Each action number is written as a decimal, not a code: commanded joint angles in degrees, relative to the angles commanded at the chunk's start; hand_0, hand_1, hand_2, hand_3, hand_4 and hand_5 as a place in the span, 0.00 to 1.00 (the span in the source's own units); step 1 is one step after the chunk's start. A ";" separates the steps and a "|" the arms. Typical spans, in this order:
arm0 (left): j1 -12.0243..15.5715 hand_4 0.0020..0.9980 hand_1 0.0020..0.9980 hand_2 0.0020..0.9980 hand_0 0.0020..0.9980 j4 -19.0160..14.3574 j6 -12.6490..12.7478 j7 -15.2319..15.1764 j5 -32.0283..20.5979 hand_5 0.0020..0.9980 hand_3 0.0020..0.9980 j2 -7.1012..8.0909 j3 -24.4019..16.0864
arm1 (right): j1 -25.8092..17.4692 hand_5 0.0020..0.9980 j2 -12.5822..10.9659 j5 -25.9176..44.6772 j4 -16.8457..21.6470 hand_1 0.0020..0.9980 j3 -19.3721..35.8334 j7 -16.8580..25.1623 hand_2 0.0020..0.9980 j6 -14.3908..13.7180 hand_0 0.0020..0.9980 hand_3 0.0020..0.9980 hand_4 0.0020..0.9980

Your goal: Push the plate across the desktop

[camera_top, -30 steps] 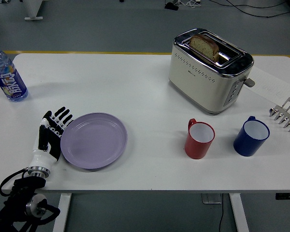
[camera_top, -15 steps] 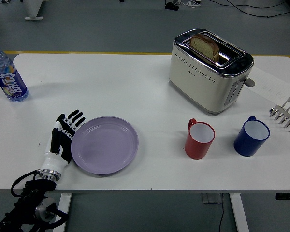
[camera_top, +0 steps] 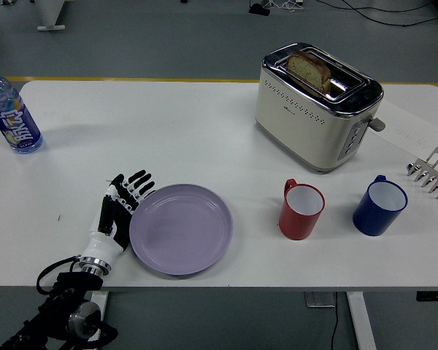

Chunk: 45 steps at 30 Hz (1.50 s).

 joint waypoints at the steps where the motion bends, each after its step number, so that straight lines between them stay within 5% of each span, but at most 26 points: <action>1: -0.23 0.51 0.81 0.81 0.79 -0.21 0.06 -0.04 -0.09 1.00 0.73 -0.02 0.66 | 0.03 0.45 0.00 -0.02 0.01 0.55 0.00 0.00 0.67 -0.01 0.56 0.60 0.31; 32: -3.55 0.51 0.81 0.81 0.78 -2.02 0.40 -0.50 -3.80 1.00 0.72 -0.15 10.81 | 0.47 0.45 -0.07 0.07 0.04 0.55 -0.23 0.16 0.67 -0.06 0.56 0.59 0.31; 40: -3.32 0.51 0.81 0.81 0.78 -2.25 1.20 0.18 -2.04 1.00 0.72 -0.25 9.02 | 0.40 0.45 -0.05 -0.11 0.04 0.55 -0.08 0.04 0.67 -0.10 0.56 0.59 0.31; 45: -3.06 0.51 0.77 0.77 0.73 -2.62 1.55 2.29 2.55 1.00 0.72 0.12 3.96 | 0.41 0.45 -0.18 0.88 0.13 0.55 -0.76 0.42 0.67 -0.03 0.56 0.60 0.31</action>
